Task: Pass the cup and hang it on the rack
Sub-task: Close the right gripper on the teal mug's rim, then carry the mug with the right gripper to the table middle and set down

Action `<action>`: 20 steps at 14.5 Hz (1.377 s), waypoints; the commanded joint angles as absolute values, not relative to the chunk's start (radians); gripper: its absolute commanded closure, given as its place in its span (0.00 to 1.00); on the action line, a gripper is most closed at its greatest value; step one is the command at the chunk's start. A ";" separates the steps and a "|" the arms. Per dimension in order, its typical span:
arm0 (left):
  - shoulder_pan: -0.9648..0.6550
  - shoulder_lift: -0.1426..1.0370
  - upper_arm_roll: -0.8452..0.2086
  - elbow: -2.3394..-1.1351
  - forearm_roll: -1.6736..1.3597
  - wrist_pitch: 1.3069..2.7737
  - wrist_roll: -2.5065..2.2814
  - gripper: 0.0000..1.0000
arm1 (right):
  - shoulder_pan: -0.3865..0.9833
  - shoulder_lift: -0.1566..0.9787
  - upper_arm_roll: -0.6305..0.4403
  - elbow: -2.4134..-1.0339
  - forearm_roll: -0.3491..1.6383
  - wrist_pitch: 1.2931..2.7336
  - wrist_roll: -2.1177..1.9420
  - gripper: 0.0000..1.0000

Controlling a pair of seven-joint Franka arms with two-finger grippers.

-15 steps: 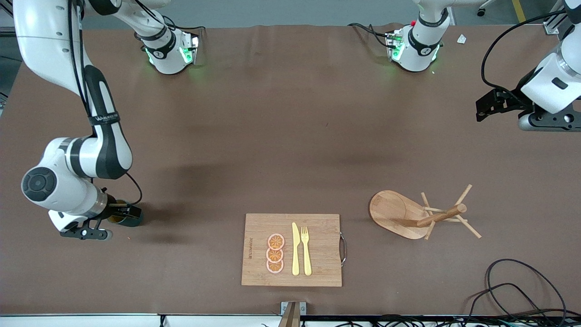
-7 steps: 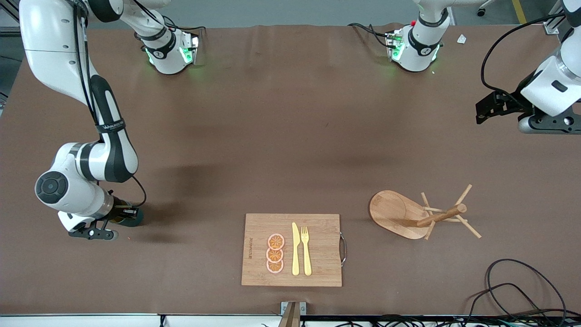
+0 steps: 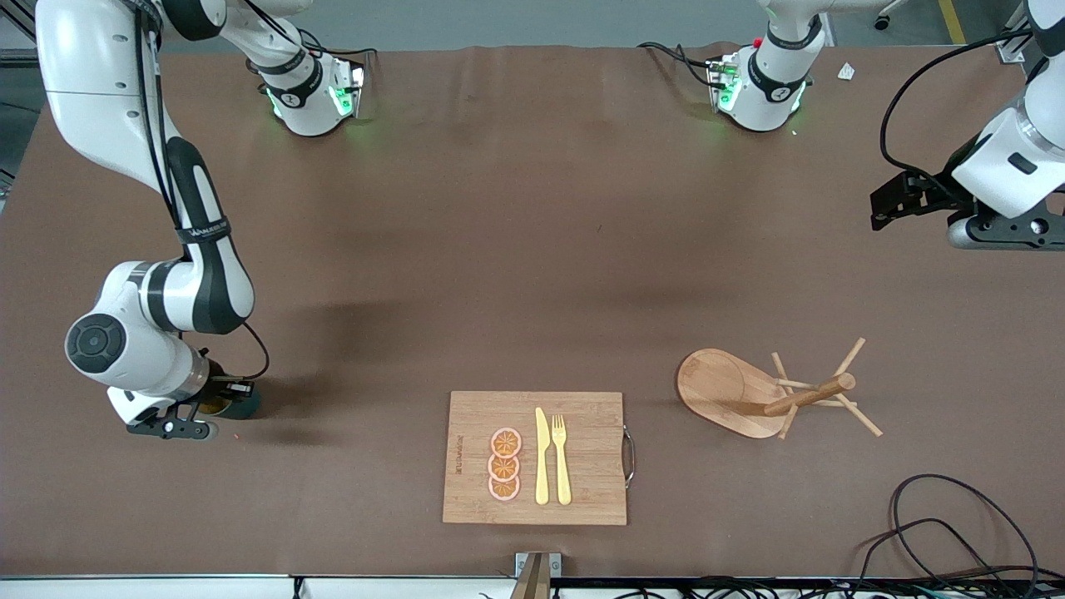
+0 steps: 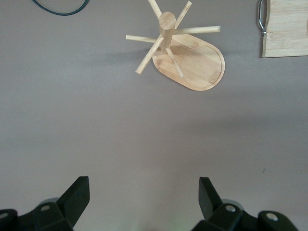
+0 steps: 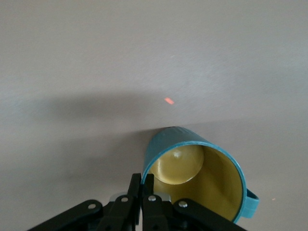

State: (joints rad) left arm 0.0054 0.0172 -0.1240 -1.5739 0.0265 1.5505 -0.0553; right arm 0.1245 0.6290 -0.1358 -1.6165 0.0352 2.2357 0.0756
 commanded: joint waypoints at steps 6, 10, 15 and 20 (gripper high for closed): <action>-0.003 0.028 -0.132 -1.571 0.044 1.557 -0.052 0.00 | 0.382 0.572 -0.069 -1.430 0.098 1.988 0.539 1.00; -0.017 0.049 -0.138 -1.568 0.044 1.557 -0.058 0.00 | 0.547 0.685 -0.068 -1.237 0.107 1.967 0.835 1.00; -0.044 0.066 -0.144 -1.569 0.046 1.562 -0.058 0.00 | 0.666 0.833 0.010 -1.077 0.138 2.158 1.144 1.00; -0.060 0.083 -0.144 -1.574 0.043 1.566 -0.063 0.00 | 0.791 0.920 0.023 -1.057 0.133 2.350 1.269 0.99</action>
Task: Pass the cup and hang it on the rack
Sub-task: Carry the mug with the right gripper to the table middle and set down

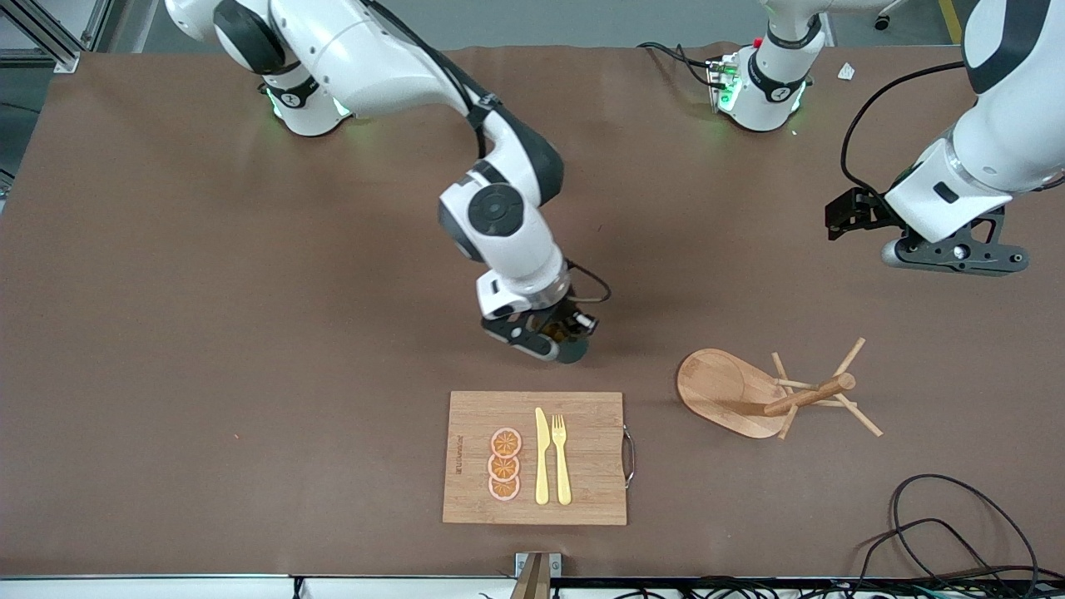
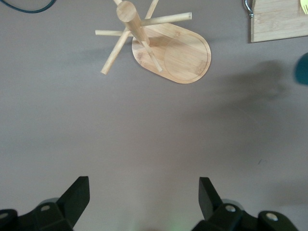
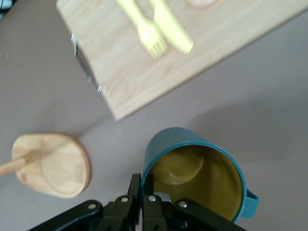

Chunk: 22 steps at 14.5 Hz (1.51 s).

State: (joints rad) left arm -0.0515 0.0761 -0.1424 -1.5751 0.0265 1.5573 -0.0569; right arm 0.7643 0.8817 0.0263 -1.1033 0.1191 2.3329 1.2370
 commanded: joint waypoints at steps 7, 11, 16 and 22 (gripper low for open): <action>-0.049 0.066 -0.141 -1.565 0.048 1.525 -0.089 0.00 | 0.799 0.959 0.023 -1.058 0.130 2.396 1.275 0.90; -0.060 0.071 -0.144 -1.563 0.048 1.522 -0.126 0.00 | 0.799 0.948 0.021 -1.060 0.126 2.378 1.275 0.67; -0.098 0.074 -0.162 -1.569 0.046 1.514 -0.216 0.00 | 0.711 0.872 0.011 -1.057 0.129 2.167 1.253 0.10; -0.217 0.169 -0.238 -1.600 0.170 1.563 -0.536 0.00 | 0.467 0.691 0.008 -1.069 0.129 1.754 0.823 0.00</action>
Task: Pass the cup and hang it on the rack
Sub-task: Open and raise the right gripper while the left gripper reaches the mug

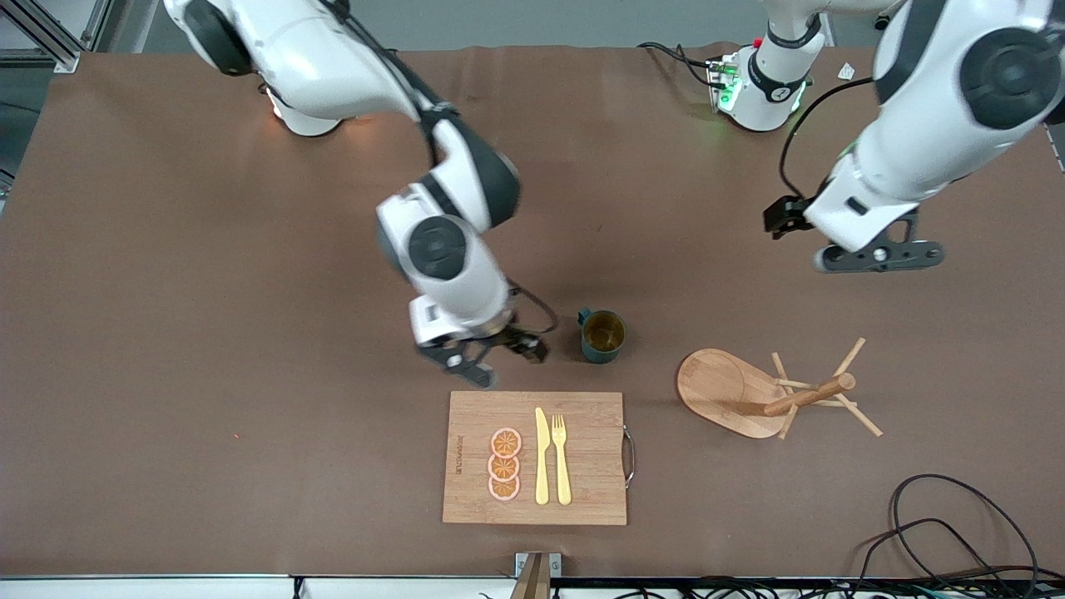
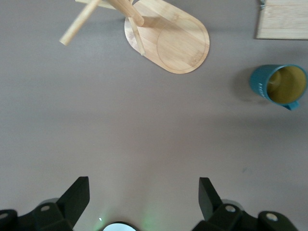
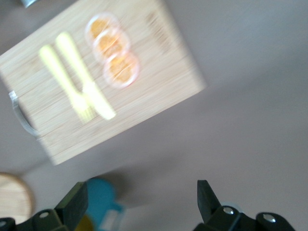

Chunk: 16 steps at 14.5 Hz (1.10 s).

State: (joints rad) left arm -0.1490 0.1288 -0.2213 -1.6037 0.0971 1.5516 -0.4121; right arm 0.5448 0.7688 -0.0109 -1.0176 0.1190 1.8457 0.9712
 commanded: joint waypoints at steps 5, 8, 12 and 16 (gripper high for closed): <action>-0.454 0.331 -0.238 -1.597 0.293 1.661 -1.105 0.00 | 0.255 0.548 0.006 -1.162 0.123 1.700 0.398 0.00; -0.563 0.420 -0.238 -1.585 0.400 1.719 -1.412 0.00 | 0.152 0.496 0.006 -1.213 0.065 1.709 0.266 0.00; -0.655 0.491 -0.238 -1.569 0.476 1.727 -1.626 0.00 | 0.022 0.462 0.008 -1.213 0.058 1.712 0.238 0.00; -0.788 0.616 -0.225 -1.520 0.628 1.729 -1.913 0.00 | -0.076 0.394 0.006 -1.255 0.028 1.709 0.005 0.00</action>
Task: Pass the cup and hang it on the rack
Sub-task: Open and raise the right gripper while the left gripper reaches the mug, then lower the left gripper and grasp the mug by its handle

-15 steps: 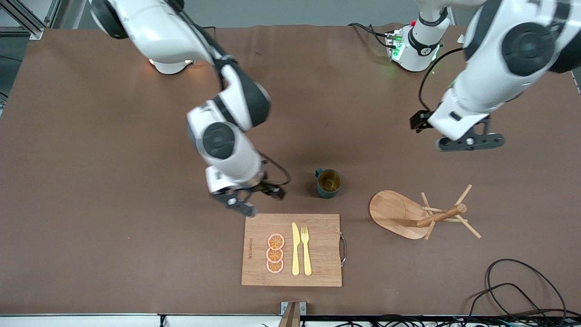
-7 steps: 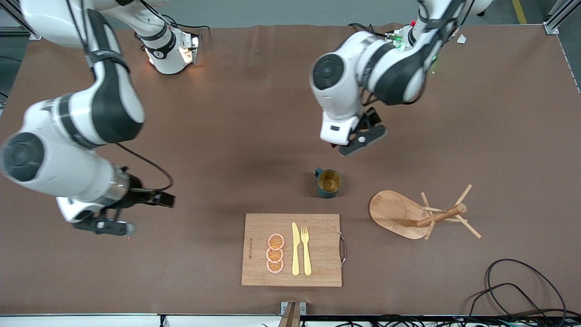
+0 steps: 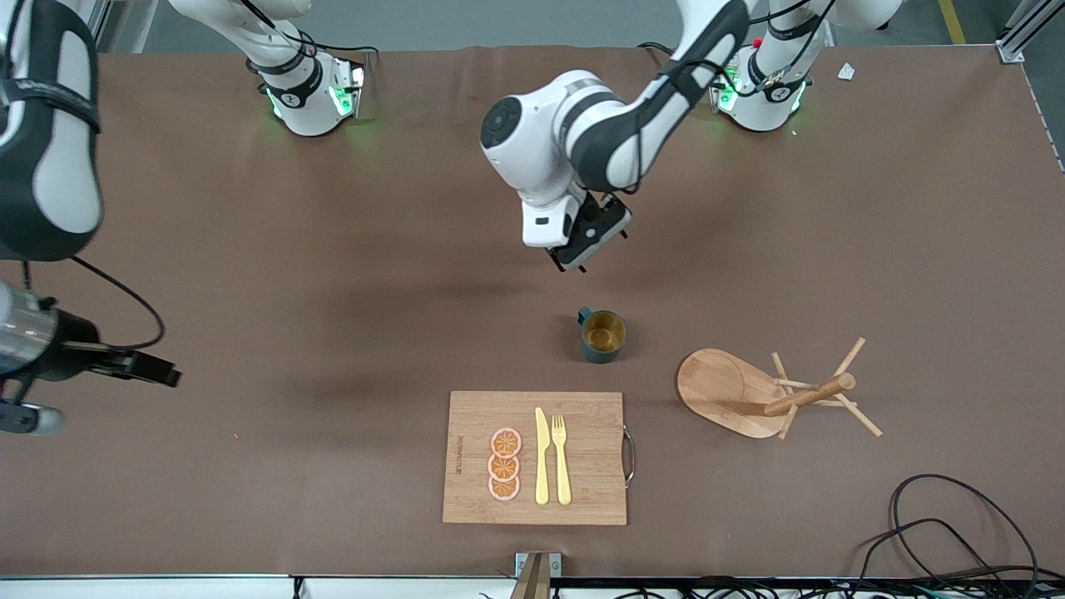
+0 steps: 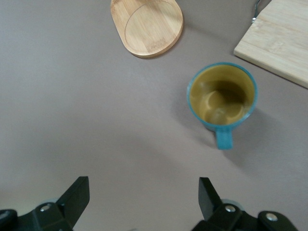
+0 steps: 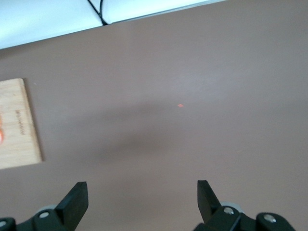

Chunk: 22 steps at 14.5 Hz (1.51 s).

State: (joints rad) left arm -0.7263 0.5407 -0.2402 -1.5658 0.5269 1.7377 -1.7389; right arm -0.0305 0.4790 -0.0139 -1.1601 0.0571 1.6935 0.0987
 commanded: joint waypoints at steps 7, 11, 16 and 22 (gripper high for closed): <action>-0.850 0.781 -0.238 -1.554 1.083 1.732 -2.331 0.06 | -0.095 0.137 0.008 -1.471 -0.063 1.703 -0.067 0.00; -0.838 0.804 -0.236 -1.575 1.198 1.798 -2.352 0.17 | -0.089 0.061 0.014 -1.497 -0.058 1.672 -0.064 0.00; -0.822 0.816 -0.227 -1.569 1.232 1.844 -2.352 0.21 | -0.086 0.003 0.017 -1.502 -0.048 1.620 -0.063 0.00; -0.811 0.842 -0.225 -1.565 1.230 1.845 -2.353 0.45 | -0.081 -0.055 0.017 -1.577 -0.034 1.652 -0.055 0.00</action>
